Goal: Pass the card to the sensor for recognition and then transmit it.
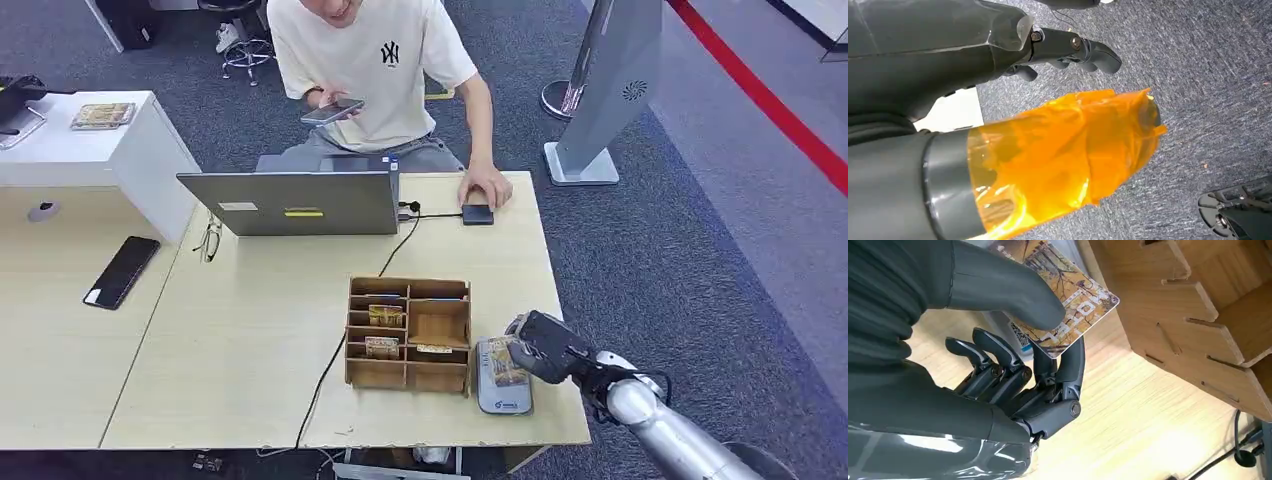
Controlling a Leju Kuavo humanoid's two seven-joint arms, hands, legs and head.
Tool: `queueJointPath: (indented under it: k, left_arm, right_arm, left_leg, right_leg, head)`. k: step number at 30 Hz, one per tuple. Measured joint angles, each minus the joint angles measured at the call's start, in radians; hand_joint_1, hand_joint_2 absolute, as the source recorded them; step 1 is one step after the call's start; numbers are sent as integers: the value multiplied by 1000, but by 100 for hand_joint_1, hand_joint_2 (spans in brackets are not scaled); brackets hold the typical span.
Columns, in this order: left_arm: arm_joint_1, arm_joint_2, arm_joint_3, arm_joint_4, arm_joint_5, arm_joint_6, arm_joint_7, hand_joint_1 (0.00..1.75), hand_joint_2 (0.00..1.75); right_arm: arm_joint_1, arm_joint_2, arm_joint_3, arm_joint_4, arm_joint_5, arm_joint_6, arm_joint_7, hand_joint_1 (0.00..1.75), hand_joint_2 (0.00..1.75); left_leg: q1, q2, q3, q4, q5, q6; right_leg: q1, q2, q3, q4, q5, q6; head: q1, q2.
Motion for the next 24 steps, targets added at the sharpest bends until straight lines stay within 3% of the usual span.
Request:
queueJointPath:
  k: [24]
  left_arm:
    - [0,0,0,0,2,0,0,0,0]
  right_arm:
    - [2,7,1,9,-4,0,-1,175,175]
  left_leg:
    - [0,0,0,0,0,0]
  right_leg:
    - [0,0,0,0,0,0]
  head:
    - [0,0]
